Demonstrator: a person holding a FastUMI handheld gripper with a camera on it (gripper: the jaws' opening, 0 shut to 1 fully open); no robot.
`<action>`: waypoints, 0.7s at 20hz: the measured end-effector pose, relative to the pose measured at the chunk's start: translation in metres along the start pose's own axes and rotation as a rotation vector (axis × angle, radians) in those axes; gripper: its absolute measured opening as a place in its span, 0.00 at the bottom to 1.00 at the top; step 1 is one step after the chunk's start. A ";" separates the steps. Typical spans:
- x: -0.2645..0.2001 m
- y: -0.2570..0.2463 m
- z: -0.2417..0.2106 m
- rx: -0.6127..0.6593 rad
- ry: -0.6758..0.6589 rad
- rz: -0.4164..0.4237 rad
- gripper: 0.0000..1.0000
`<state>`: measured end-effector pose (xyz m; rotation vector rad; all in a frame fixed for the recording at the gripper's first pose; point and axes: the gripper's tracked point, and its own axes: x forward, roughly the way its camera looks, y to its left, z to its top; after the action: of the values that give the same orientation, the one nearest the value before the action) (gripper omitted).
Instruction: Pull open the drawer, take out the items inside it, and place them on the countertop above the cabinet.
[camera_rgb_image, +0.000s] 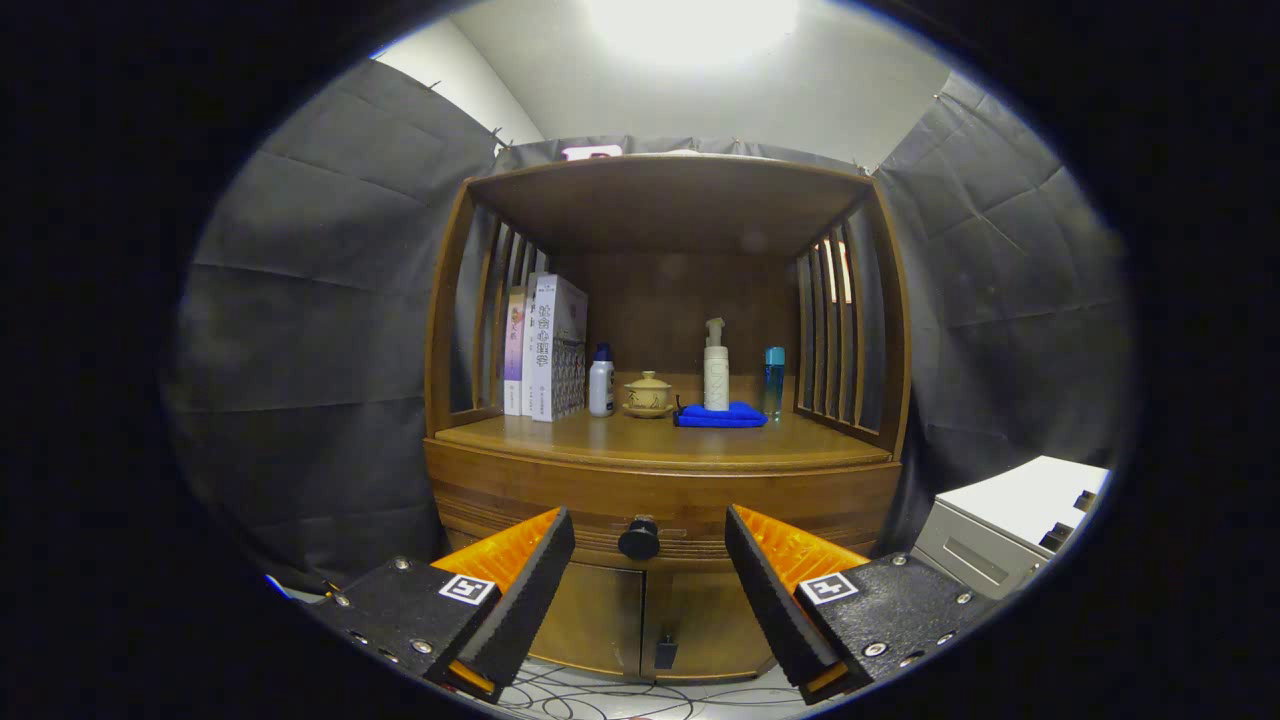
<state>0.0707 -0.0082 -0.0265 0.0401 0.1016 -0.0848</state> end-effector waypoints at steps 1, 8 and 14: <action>0.008 0.001 -0.004 -0.001 0.009 -0.001 0.95; 0.056 0.012 -0.034 0.010 0.076 0.018 0.95; 0.091 0.015 -0.052 0.017 0.095 0.019 0.95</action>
<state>0.1566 0.0012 -0.0867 0.0624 0.1959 -0.0649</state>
